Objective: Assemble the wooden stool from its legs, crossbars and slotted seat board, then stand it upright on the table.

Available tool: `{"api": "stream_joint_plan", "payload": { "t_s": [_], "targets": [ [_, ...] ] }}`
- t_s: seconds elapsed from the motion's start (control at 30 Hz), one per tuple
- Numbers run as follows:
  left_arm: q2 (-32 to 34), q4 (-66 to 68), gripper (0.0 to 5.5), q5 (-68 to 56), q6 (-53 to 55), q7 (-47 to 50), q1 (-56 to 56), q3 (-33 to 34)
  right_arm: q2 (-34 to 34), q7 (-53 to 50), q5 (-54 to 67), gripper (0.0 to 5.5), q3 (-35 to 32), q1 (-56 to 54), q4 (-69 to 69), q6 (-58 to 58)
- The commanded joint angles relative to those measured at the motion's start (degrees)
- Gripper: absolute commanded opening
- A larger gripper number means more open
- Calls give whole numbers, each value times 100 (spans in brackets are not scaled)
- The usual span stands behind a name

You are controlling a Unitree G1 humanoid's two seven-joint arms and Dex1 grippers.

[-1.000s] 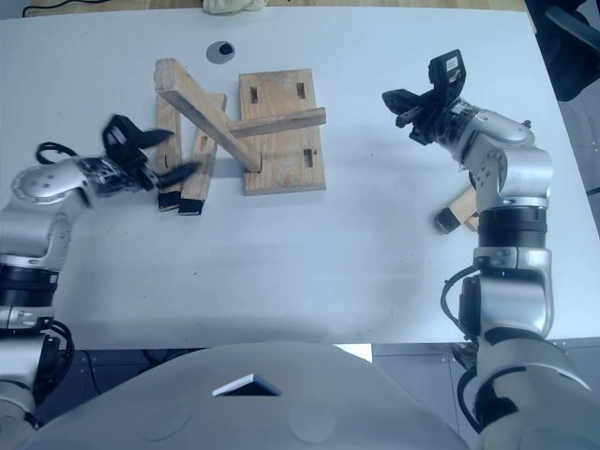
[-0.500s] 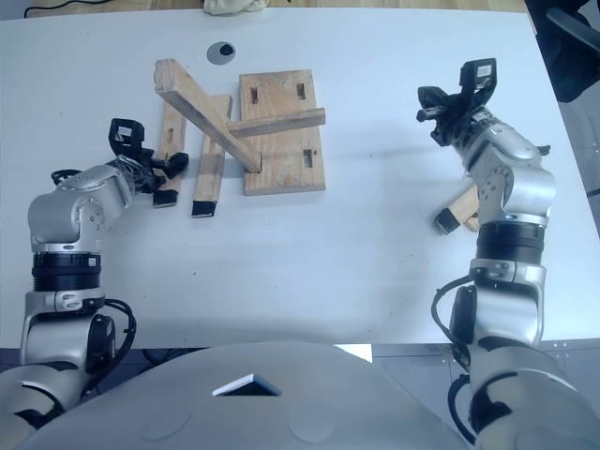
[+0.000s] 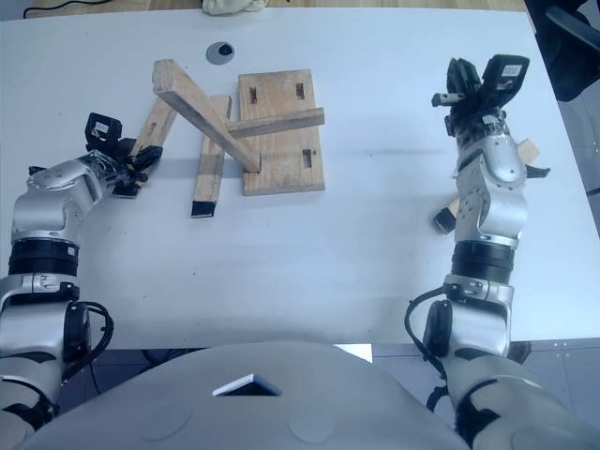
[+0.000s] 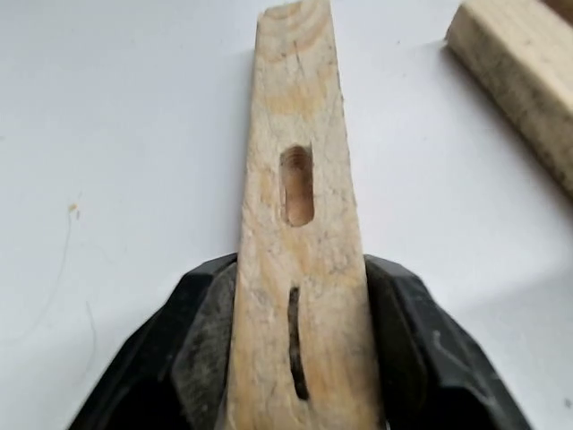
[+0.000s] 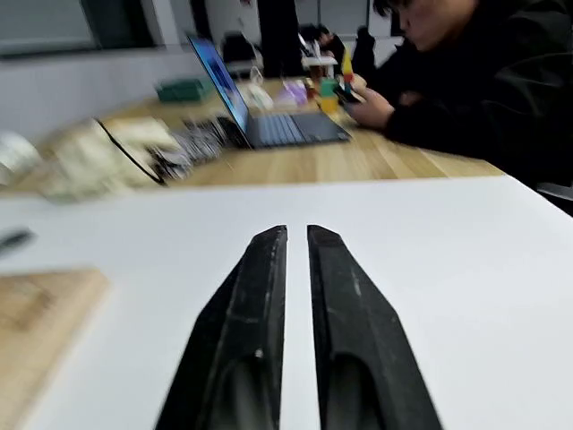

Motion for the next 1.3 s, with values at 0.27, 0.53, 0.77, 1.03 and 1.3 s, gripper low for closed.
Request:
{"api": "stream_joint_plan", "payload": {
  "t_s": [0.27,0.53,0.77,1.03,1.3],
  "targets": [
    [-161,-1160,203,-1754,-558,-2220,-1817,735,-176,2874,2382,239,71,-2617,521,2314],
    [-278,-2036,203,-2255,255,-3733,-2897,-42,-135,2928,3884,382,-311,-3296,-61,3629],
    [-221,-1949,203,-2238,485,-4507,-2931,-373,-244,3276,4653,422,-583,-3365,90,4149],
    [-411,-2032,201,-2472,1063,-4695,-3104,-413,-336,3754,4726,276,-349,-2992,-311,4333],
    [-592,-1972,201,-2591,1331,-4574,-3137,-280,-281,3665,3763,335,95,-2869,-435,3513]
  ]
}}
